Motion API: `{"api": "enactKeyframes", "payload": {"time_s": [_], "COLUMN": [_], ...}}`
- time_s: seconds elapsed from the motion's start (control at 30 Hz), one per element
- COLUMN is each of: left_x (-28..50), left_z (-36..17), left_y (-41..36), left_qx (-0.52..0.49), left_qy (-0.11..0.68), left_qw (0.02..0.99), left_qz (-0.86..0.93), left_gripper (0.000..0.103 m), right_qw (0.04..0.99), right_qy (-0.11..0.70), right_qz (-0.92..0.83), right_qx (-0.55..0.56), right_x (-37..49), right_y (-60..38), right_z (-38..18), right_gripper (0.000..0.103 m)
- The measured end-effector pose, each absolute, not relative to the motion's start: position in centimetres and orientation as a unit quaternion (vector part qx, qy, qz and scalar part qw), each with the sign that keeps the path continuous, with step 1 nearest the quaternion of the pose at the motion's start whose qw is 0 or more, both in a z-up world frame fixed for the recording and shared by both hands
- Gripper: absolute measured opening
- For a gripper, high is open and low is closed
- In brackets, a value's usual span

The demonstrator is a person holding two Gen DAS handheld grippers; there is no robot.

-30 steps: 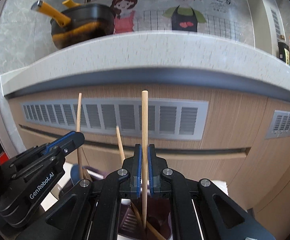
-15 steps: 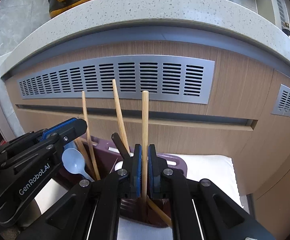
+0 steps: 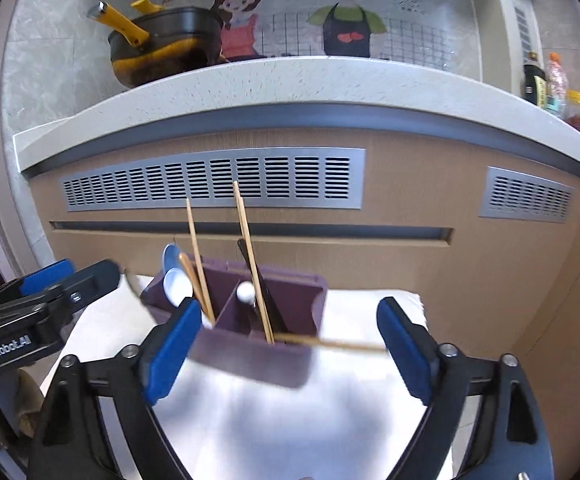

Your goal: Organize utensils

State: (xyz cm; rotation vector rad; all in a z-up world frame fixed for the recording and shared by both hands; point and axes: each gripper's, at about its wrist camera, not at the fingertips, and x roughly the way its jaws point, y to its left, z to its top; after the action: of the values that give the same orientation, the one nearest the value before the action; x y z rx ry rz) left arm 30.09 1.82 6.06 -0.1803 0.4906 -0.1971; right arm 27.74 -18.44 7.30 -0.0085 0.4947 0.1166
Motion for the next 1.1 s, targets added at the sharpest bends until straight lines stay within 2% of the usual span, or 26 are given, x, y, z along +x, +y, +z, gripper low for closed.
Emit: {"api": "enactKeyframes", "payload": {"time_s": [0.13,0.5,1.1], "left_x": [25.1,14.0,12.4], "left_z": [5.6,2.5,1.9], "left_y": [2.0,0.1,-0.1], "left_qx": [-0.065,0.009,0.0], "left_qy": [0.241,0.219,0.243], "left_qw": [0.966,0.975,0.969], "left_qz": [-0.072,-0.022,-0.033], "left_gripper": [0.103,0.103,0.103], "right_qw": [0.966,0.965,0.968], "right_qy": [0.252,0.259,0.251], "right_qz": [0.058,0.03,0.01], "right_qx": [-0.005,0.004,0.008], "right_x": [23.9,15.1,12.6], "right_y": [-19.0,-20.2,-20.6], "right_z": [6.7,3.2,2.5], "right_gripper": [0.096,0.101,0.102]}}
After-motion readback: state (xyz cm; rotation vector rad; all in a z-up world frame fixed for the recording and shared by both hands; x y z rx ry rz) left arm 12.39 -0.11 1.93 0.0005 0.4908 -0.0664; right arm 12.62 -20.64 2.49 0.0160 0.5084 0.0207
